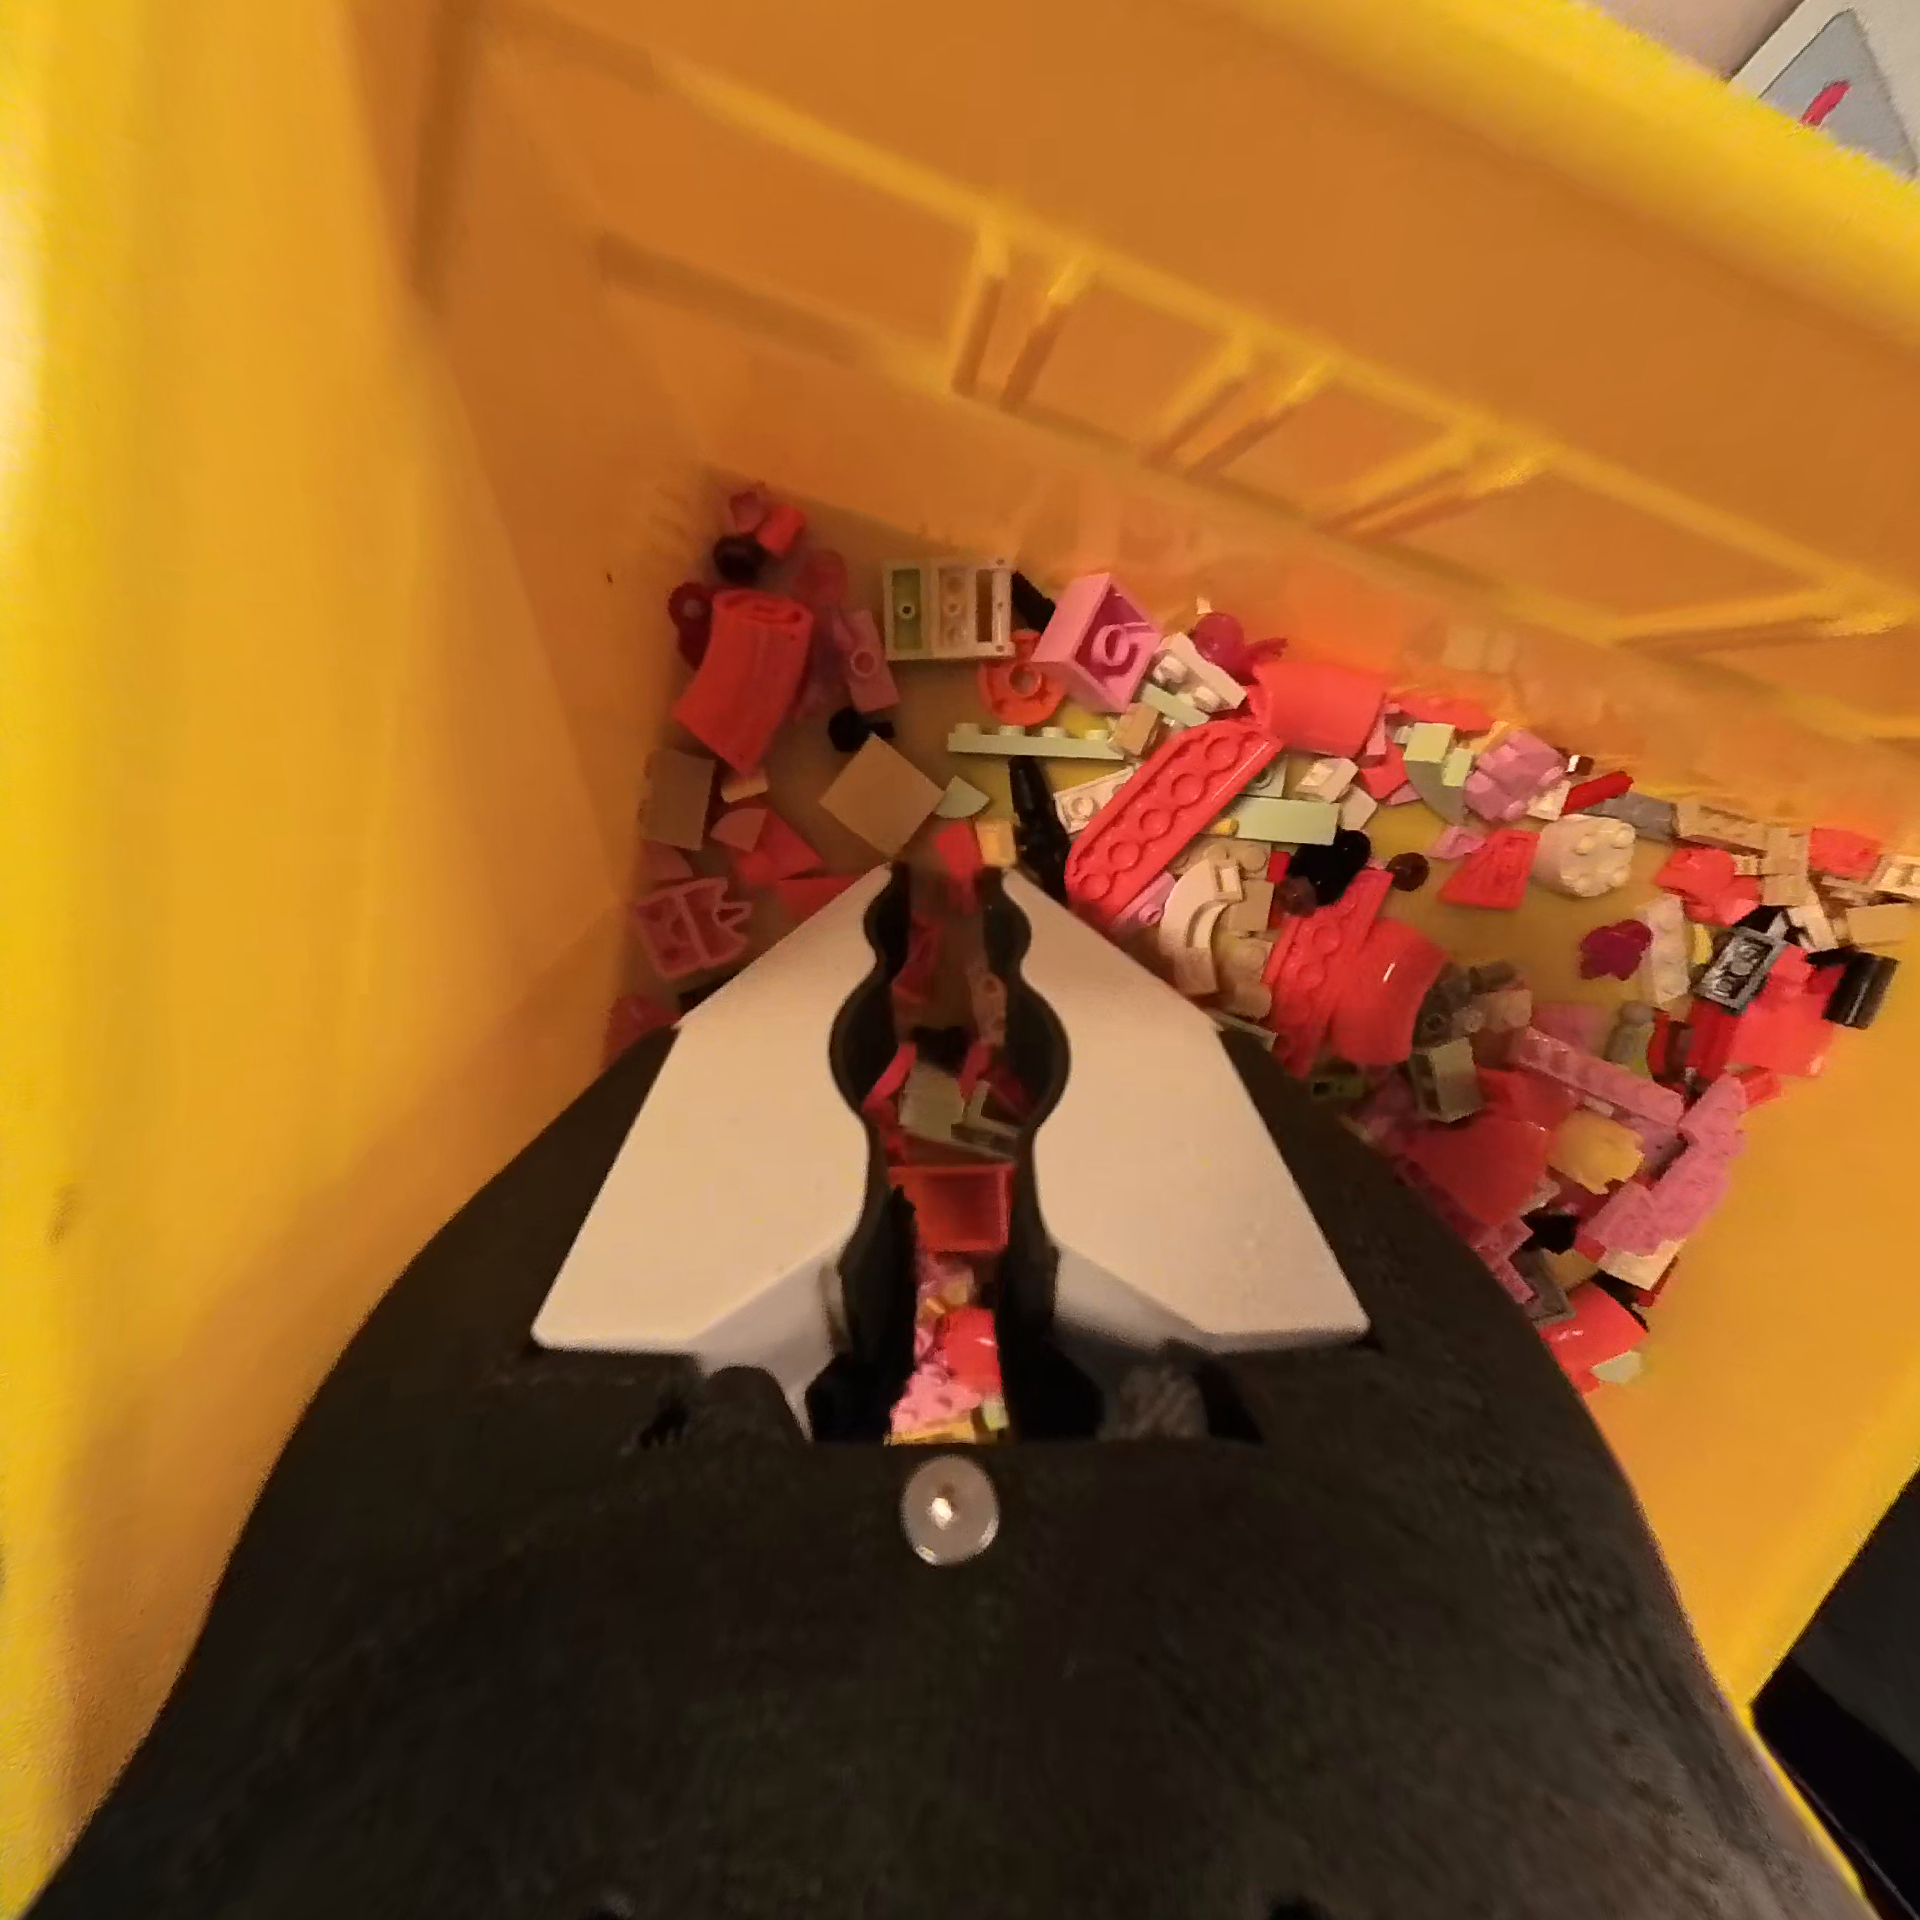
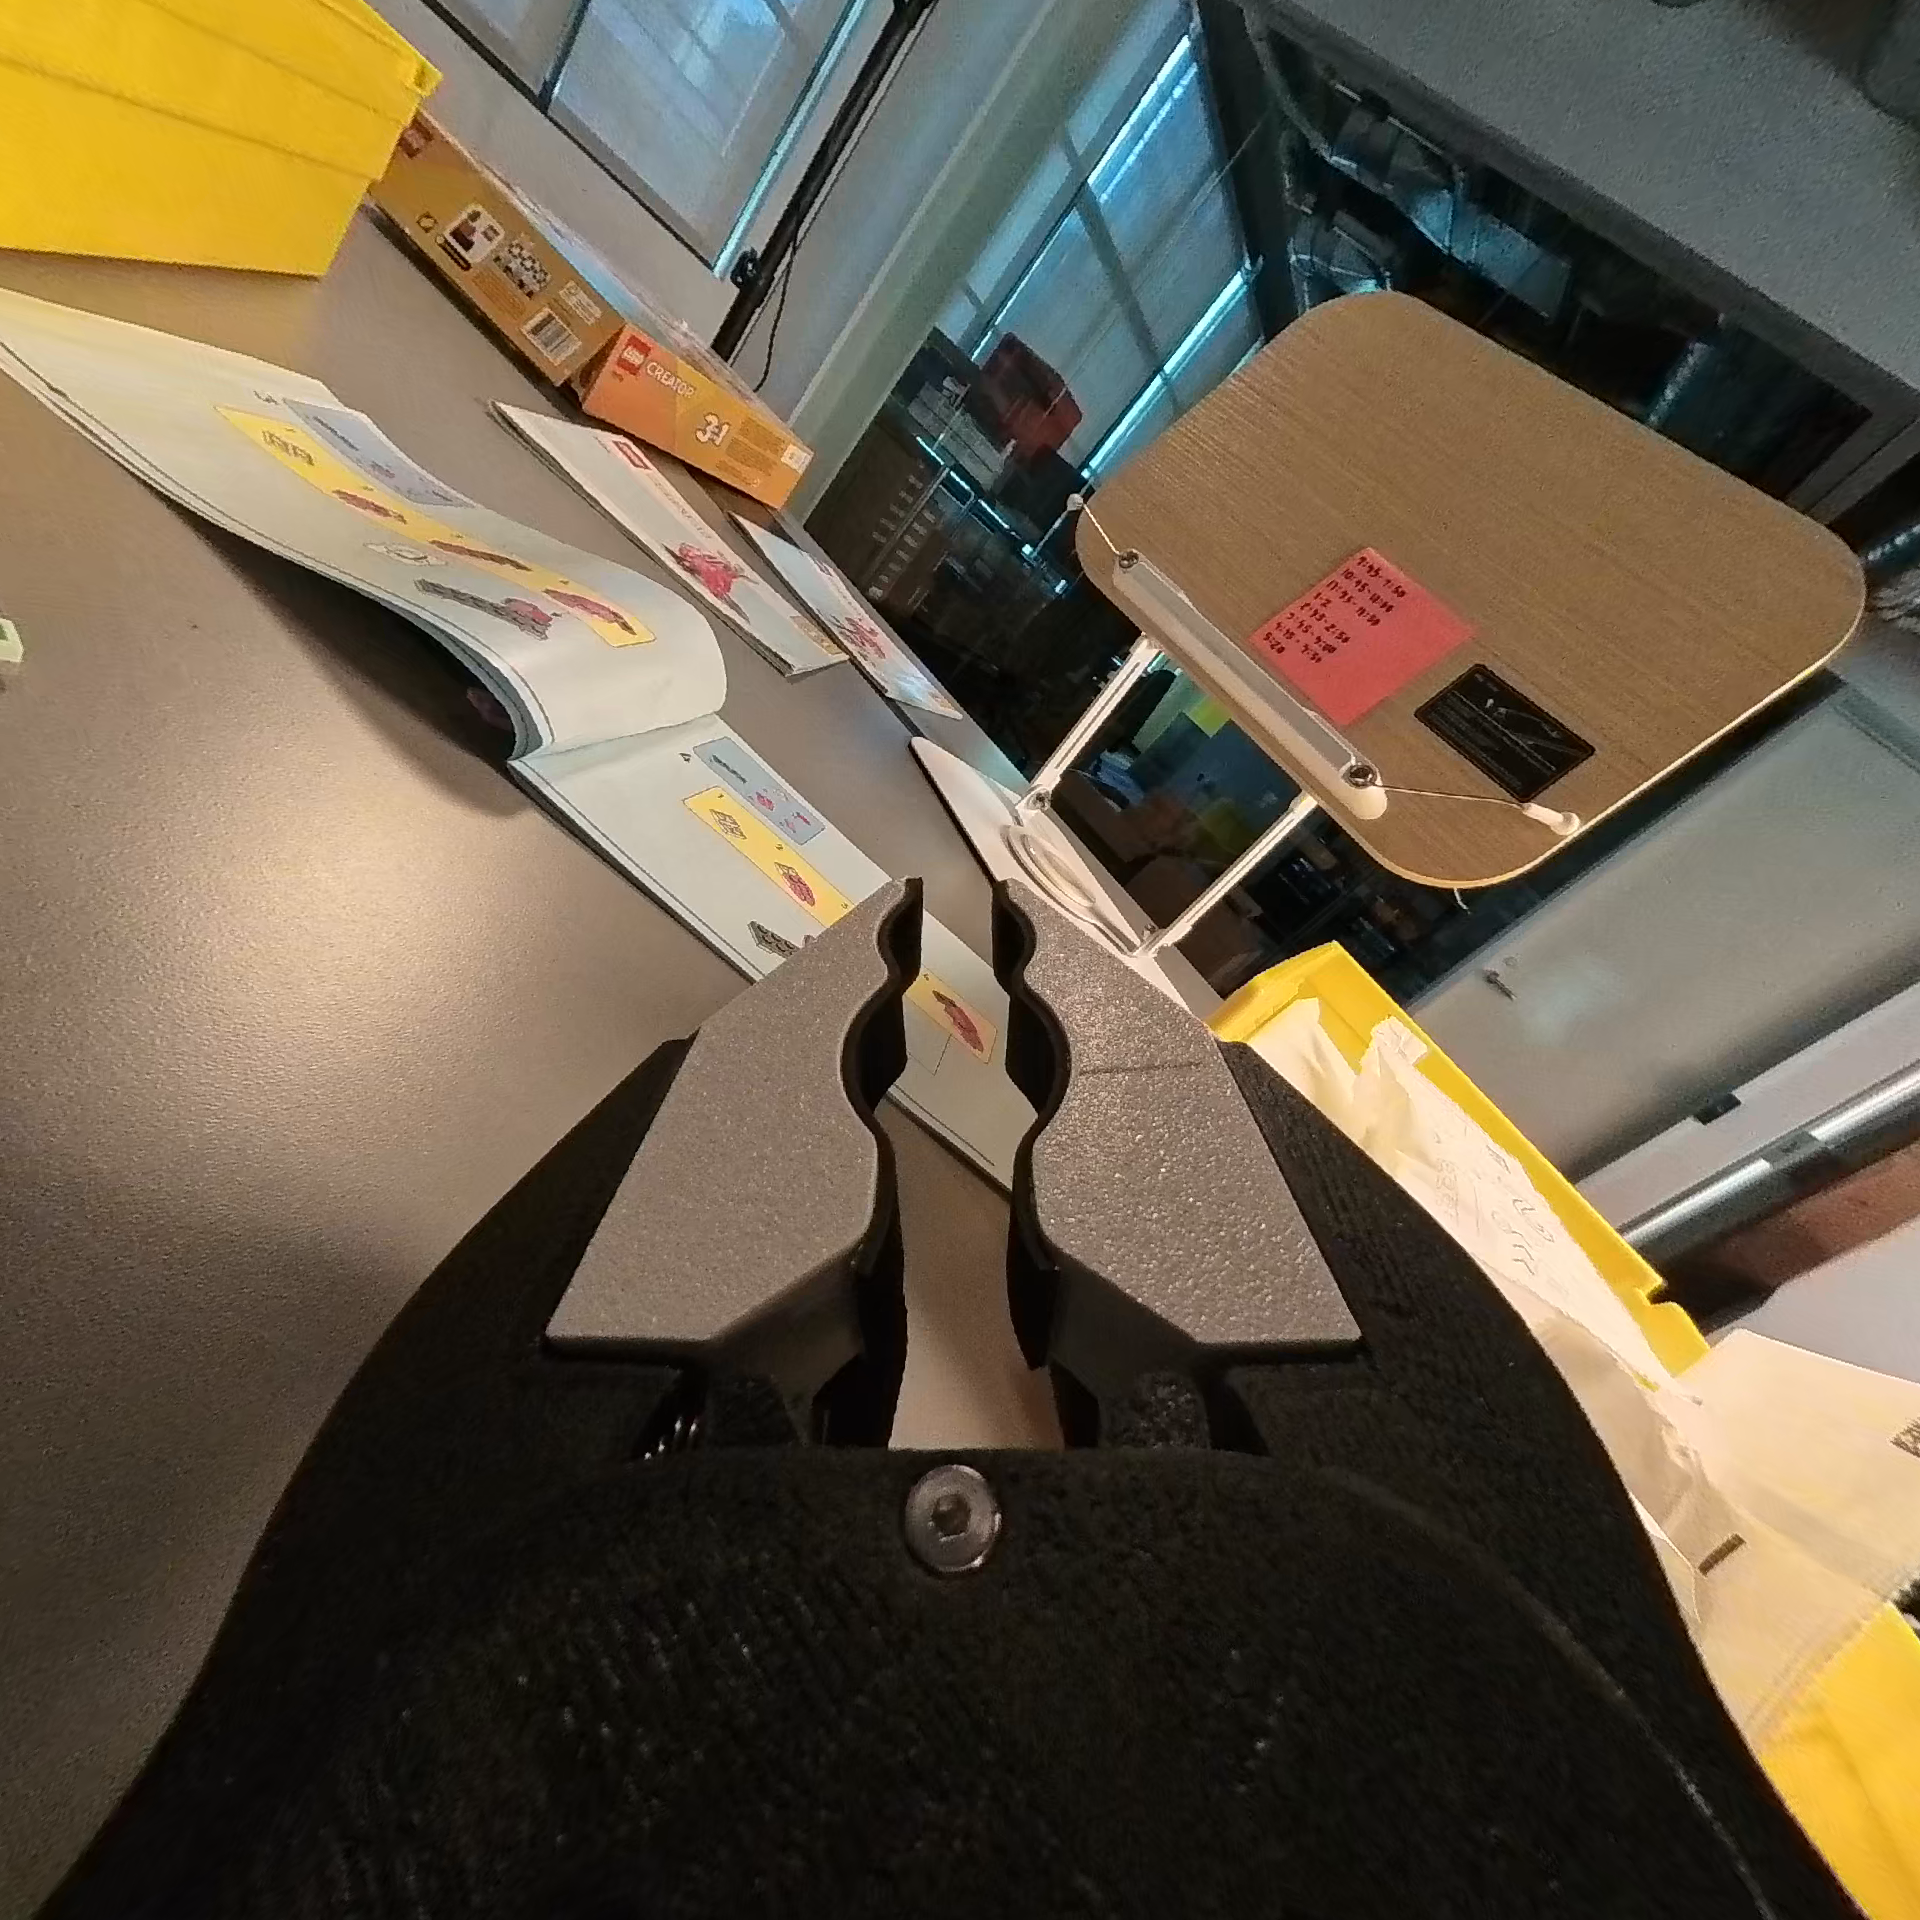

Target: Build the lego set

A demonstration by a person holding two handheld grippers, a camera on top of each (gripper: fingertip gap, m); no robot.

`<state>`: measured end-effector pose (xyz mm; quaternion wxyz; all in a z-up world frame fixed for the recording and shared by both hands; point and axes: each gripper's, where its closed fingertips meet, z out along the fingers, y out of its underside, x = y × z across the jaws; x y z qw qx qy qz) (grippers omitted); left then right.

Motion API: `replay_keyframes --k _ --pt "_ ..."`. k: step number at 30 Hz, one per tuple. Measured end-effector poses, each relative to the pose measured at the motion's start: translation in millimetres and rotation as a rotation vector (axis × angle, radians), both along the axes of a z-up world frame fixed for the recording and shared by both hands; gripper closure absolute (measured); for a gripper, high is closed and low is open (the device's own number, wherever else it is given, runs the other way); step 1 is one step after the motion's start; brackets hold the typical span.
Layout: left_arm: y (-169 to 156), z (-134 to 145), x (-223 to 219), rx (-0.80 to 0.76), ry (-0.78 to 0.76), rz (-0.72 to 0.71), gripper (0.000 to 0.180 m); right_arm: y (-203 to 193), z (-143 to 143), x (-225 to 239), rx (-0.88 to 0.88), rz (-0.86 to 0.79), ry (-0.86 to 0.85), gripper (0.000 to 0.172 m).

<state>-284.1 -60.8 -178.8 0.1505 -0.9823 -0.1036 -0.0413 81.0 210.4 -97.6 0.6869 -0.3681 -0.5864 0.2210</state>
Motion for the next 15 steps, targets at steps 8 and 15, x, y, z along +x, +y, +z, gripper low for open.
replay_keyframes --k 8,15 --pt "-2 -2 -3 -0.016 0.023 0.006 0.177 0 -1 0 0.002 0.0 -0.003 0.161" --pt "9 38 16 0.154 0.106 -0.037 0.177 -2 -1 0 0.003 0.006 -0.003 0.161"
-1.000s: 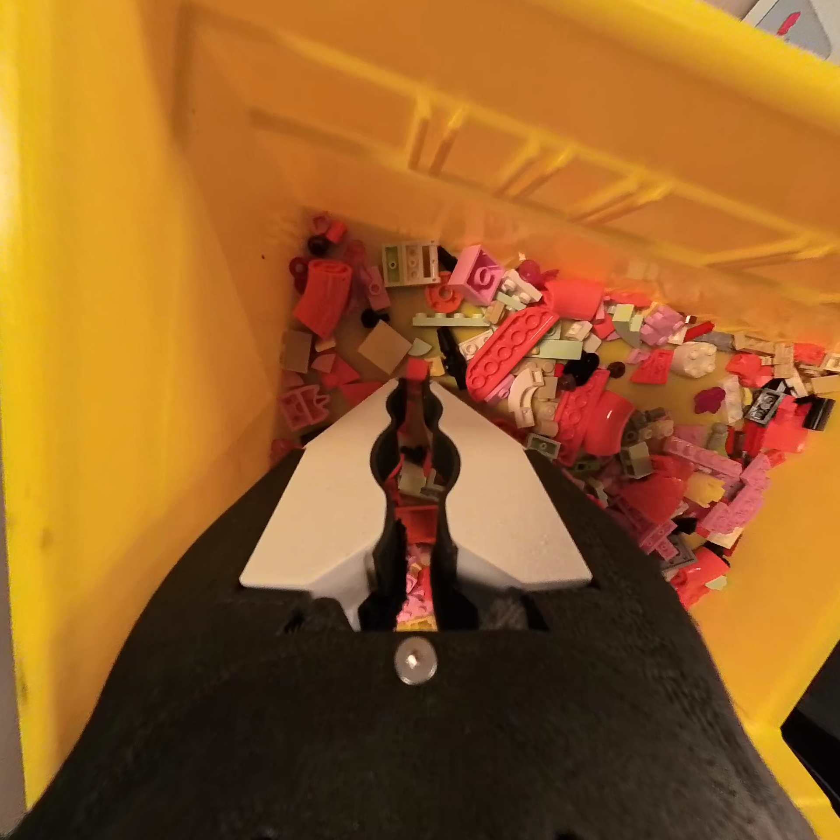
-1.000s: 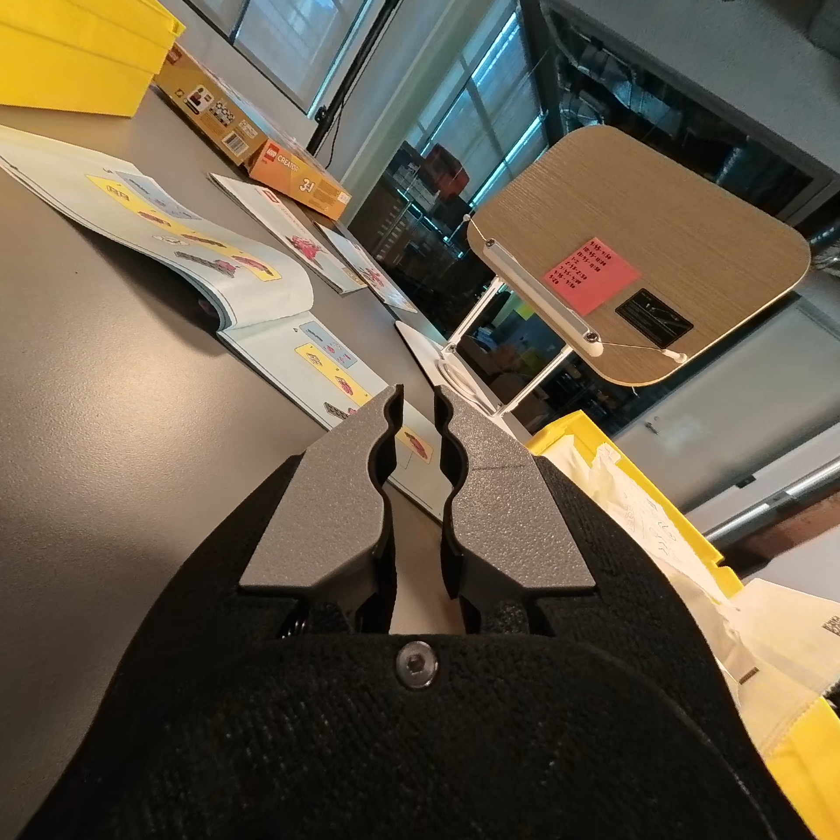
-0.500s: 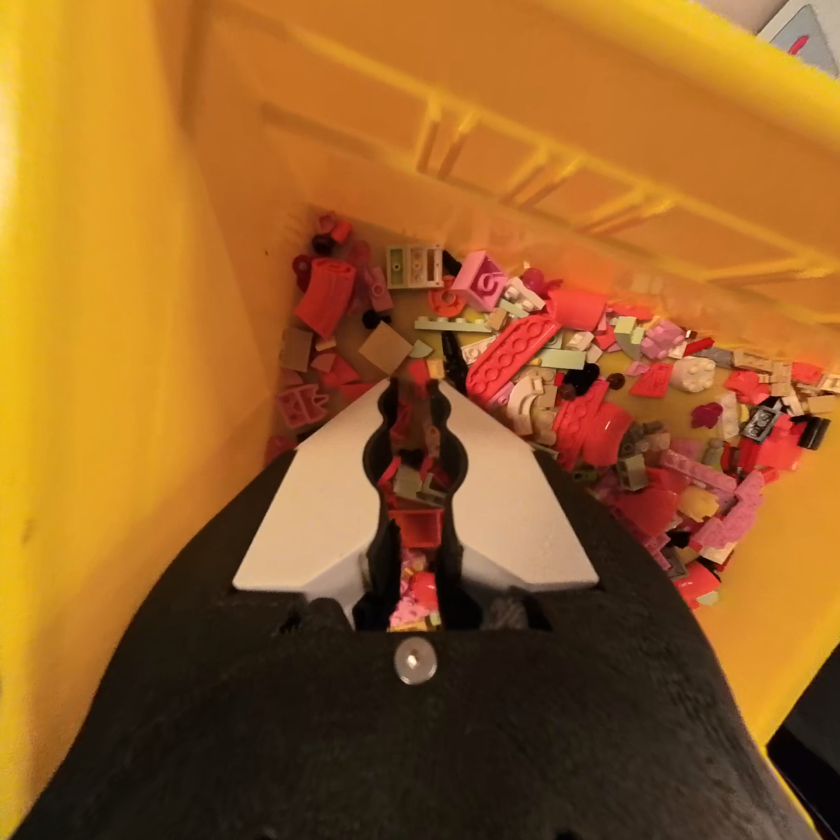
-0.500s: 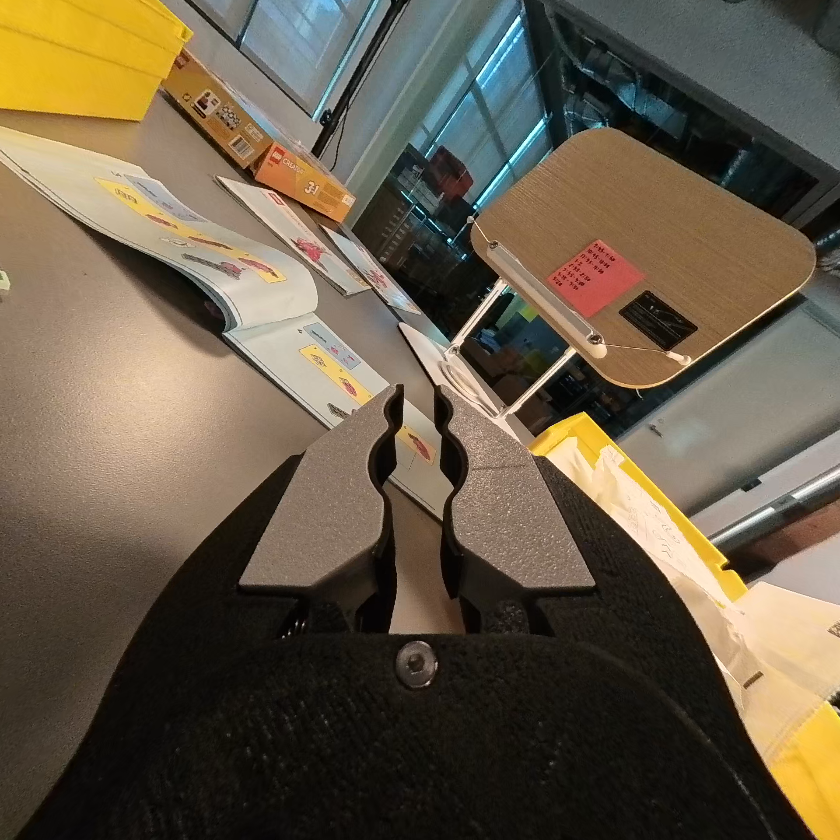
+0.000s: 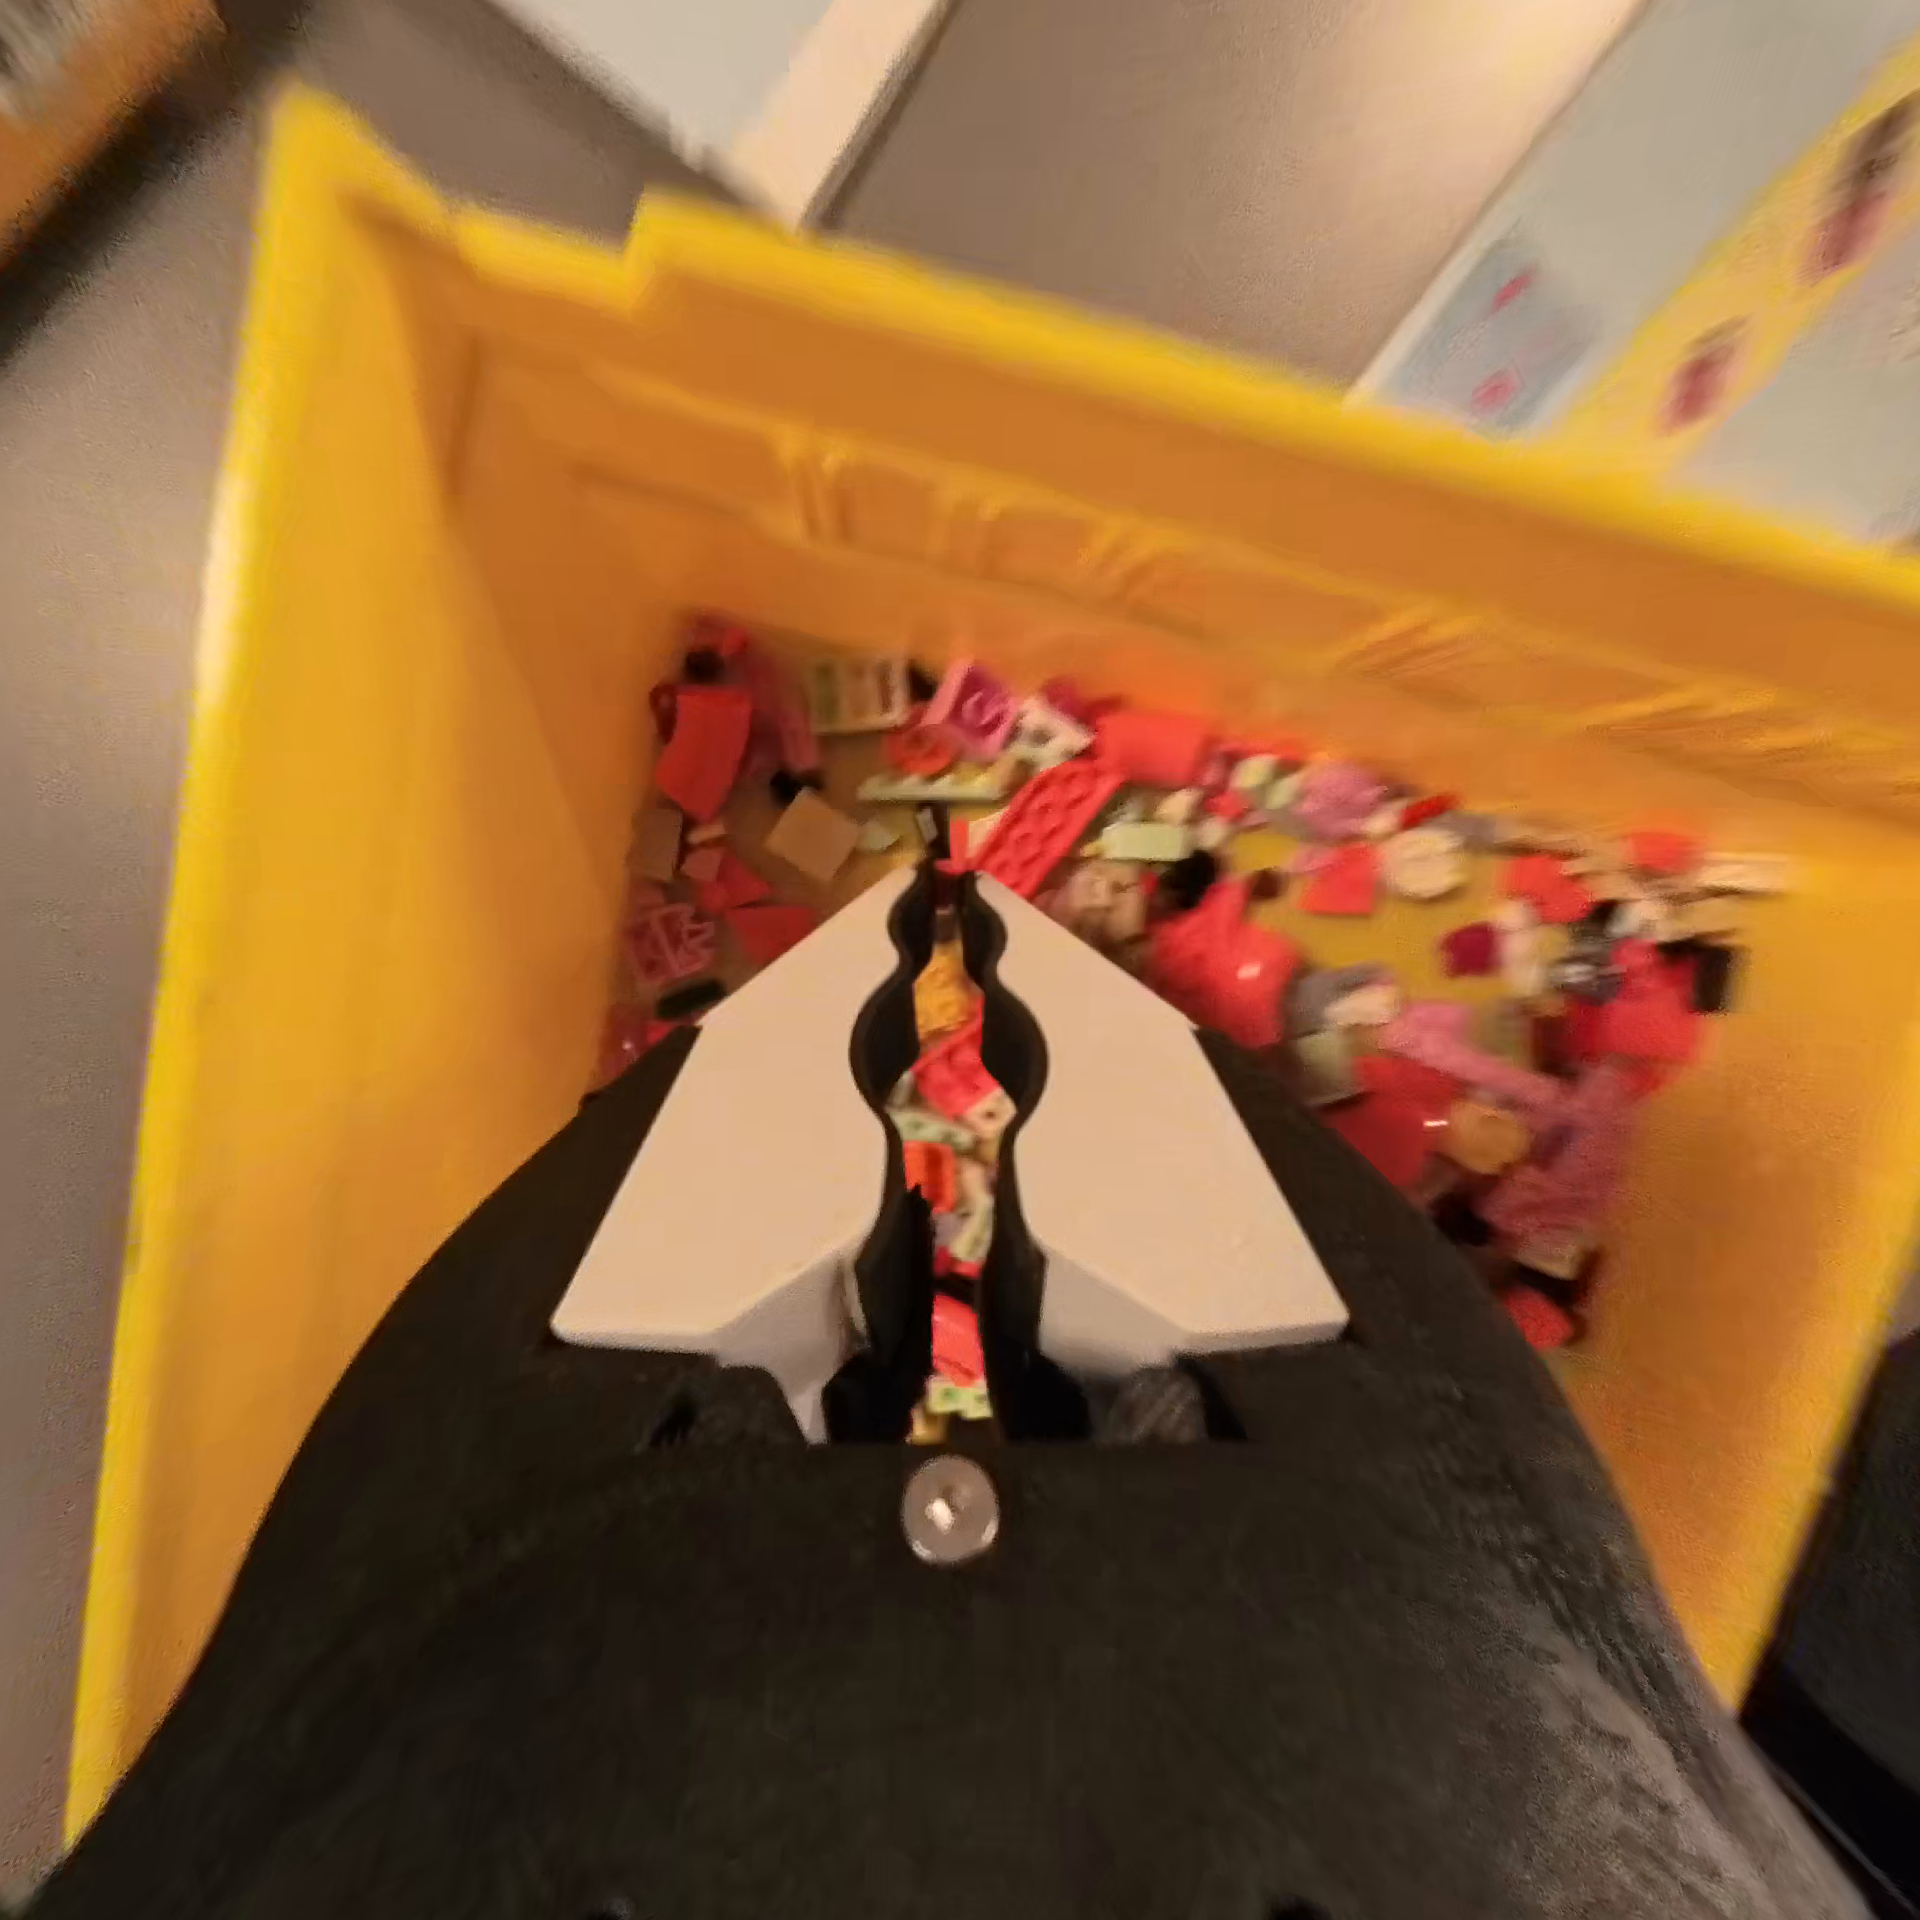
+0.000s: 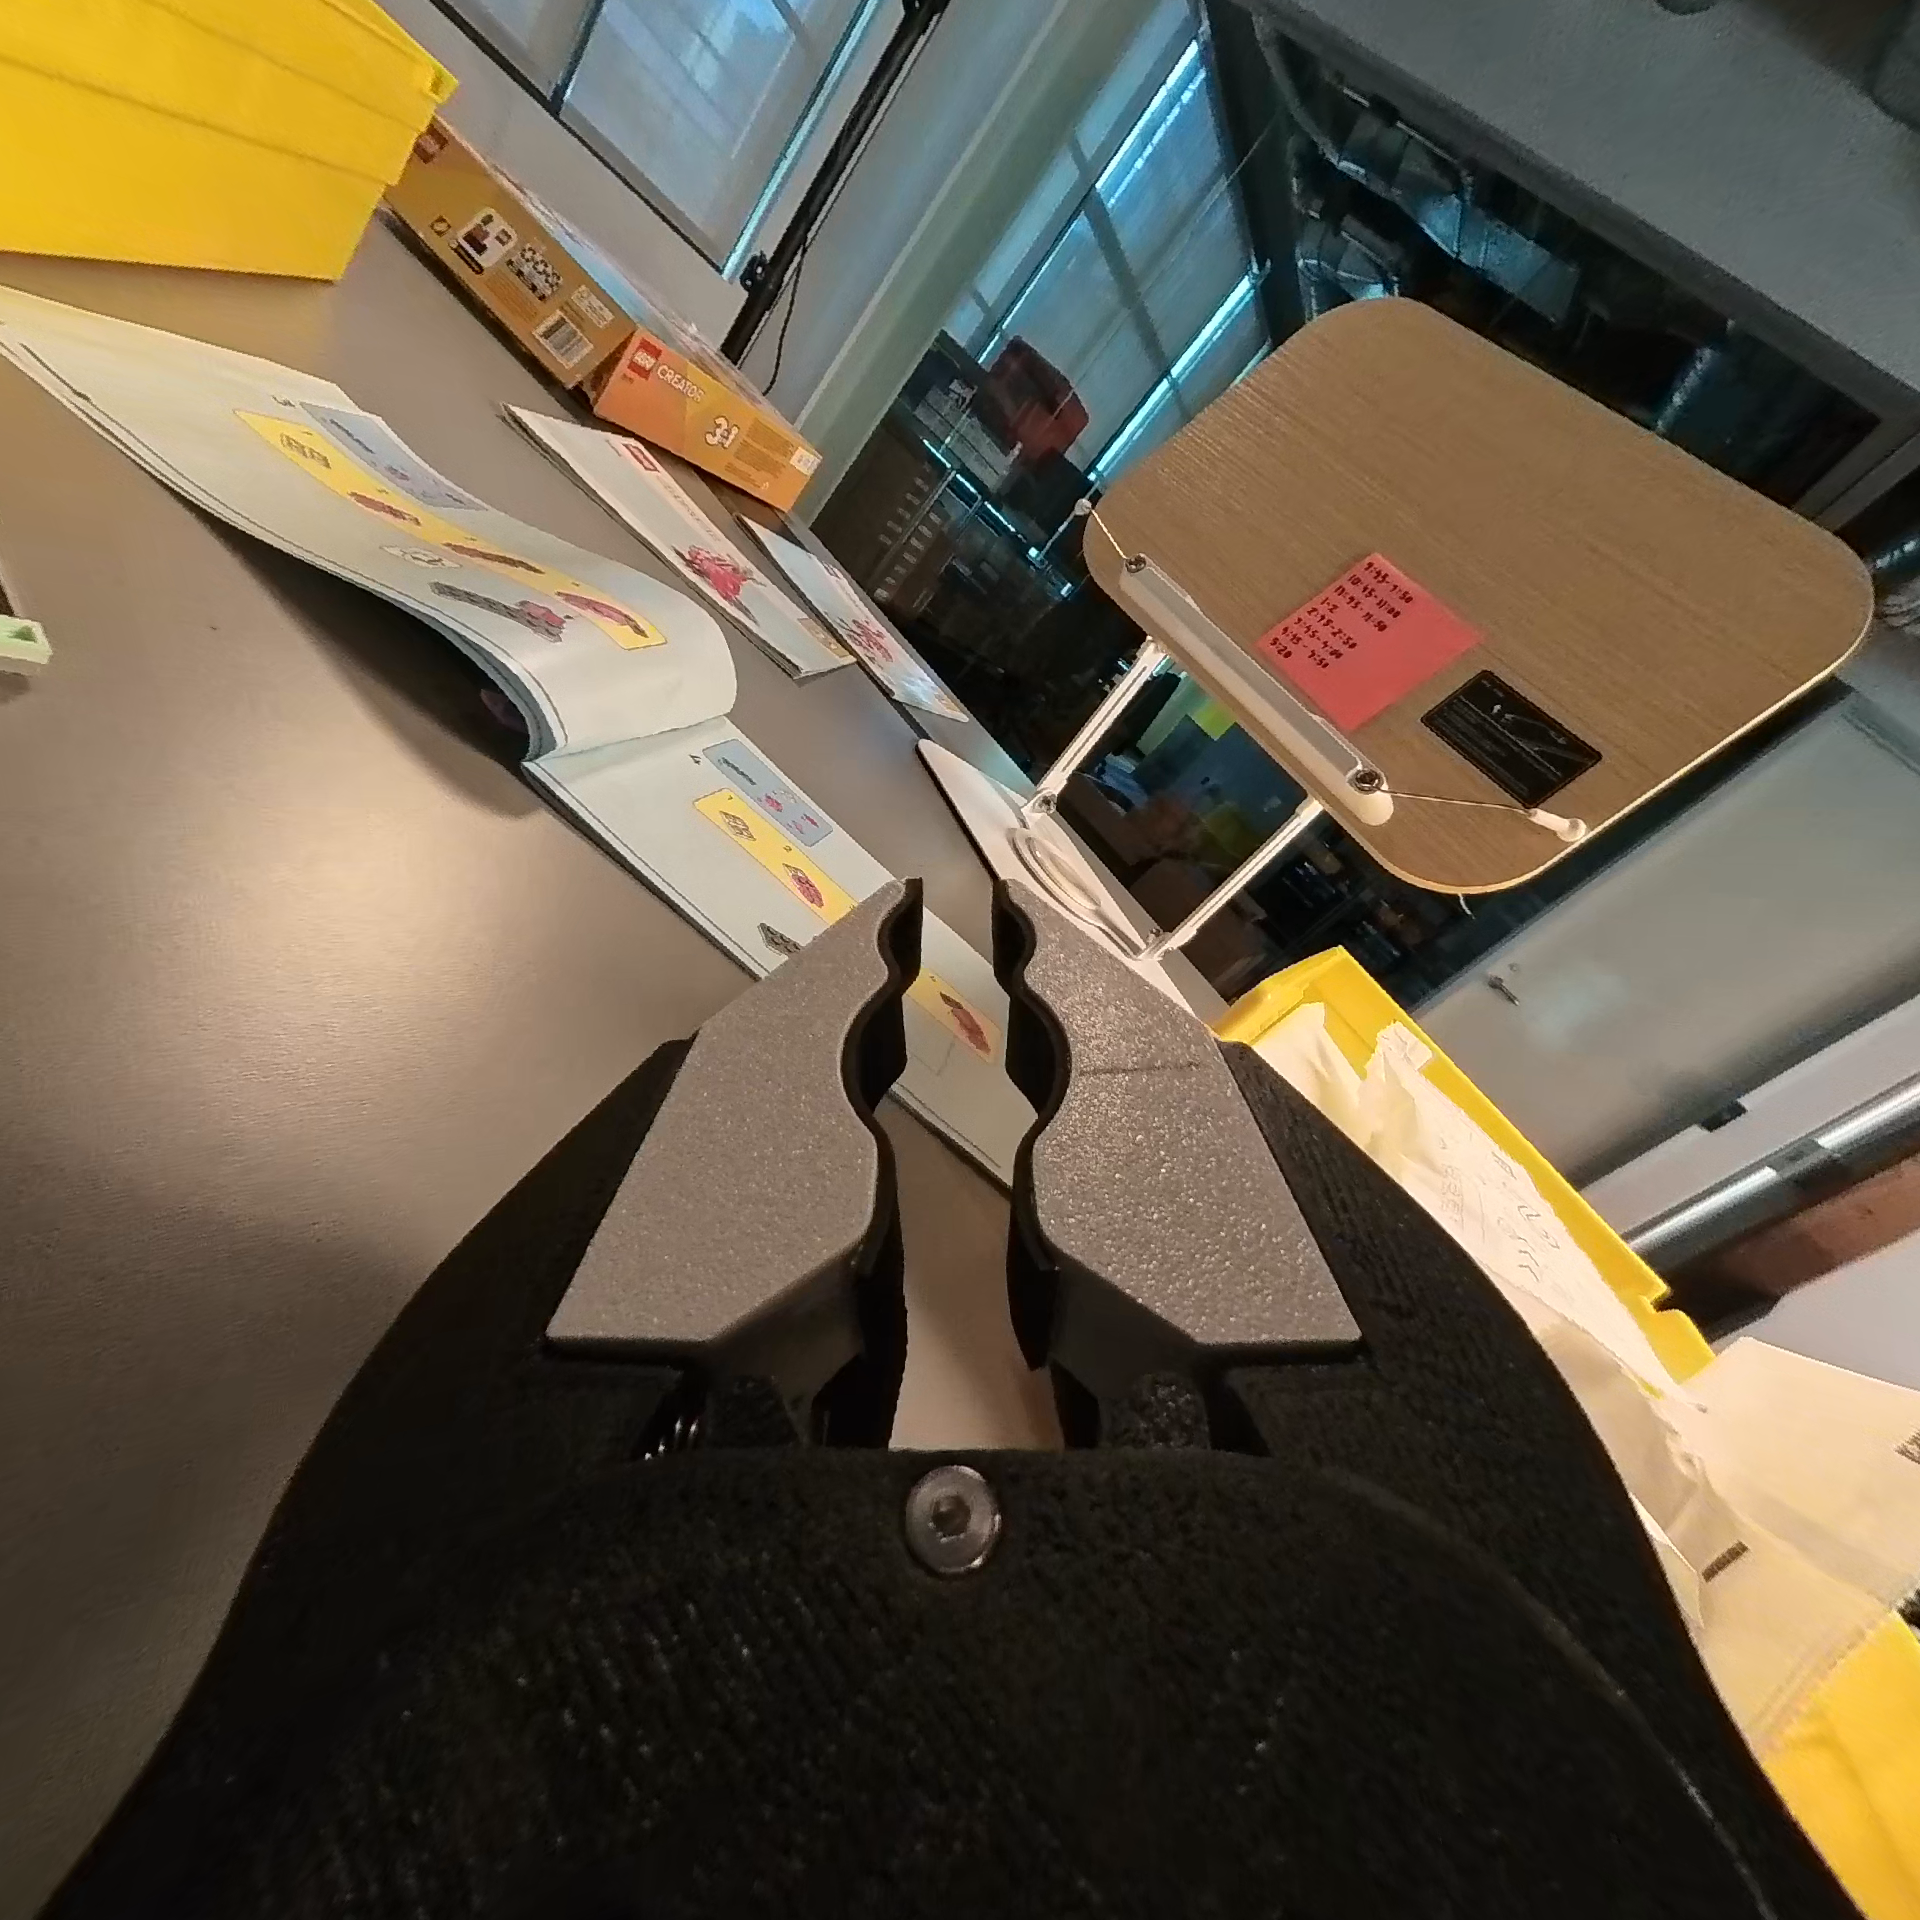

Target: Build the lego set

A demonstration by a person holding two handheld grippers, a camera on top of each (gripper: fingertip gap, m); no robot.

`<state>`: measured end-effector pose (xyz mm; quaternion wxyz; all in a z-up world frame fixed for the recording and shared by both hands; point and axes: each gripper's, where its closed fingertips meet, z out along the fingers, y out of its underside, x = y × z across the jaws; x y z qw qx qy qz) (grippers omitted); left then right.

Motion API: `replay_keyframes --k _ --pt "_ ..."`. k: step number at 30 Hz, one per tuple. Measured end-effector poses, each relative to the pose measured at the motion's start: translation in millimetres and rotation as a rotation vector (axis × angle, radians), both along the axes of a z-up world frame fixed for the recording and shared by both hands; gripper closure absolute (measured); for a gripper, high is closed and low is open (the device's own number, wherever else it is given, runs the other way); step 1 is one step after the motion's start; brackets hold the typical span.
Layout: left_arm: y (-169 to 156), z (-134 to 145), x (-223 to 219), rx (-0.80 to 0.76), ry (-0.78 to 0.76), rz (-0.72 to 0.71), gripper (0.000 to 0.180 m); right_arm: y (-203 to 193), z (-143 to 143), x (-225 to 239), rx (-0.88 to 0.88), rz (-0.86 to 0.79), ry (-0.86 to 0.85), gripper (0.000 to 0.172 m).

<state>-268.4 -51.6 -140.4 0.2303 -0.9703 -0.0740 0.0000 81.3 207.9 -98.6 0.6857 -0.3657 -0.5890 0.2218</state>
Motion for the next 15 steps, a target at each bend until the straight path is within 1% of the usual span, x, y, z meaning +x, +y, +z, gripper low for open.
replay_keyframes --k 2,4,5,7,9,11,13,15 --pt "7 37 25 0.14 0.024 -0.02 0.177 -2 0 0 -0.006 0.007 0.002 0.161" --pt "11 74 63 0.277 0.051 -0.063 0.178 -6 2 0 -0.01 0.026 0.009 0.16" --pt "11 88 85 0.332 0.061 -0.093 0.178 -10 3 0 0.001 0.037 0.01 0.159" --pt "11 105 131 0.413 0.079 -0.145 0.177 -23 5 -2 0.059 0.072 0.006 0.157" --pt "13 108 181 0.48 0.043 -0.204 0.177 -46 10 -6 0.158 0.124 -0.002 0.153" --pt "18 99 225 0.502 -0.019 -0.257 0.177 -79 19 -10 0.28 0.196 0.003 0.151" --pt "28 85 268 0.517 -0.156 -0.291 0.177 -119 27 -13 0.378 0.298 0.014 0.149" --pt "35 66 308 0.483 -0.325 -0.348 0.178 -156 31 -14 0.473 0.411 0.007 0.149"
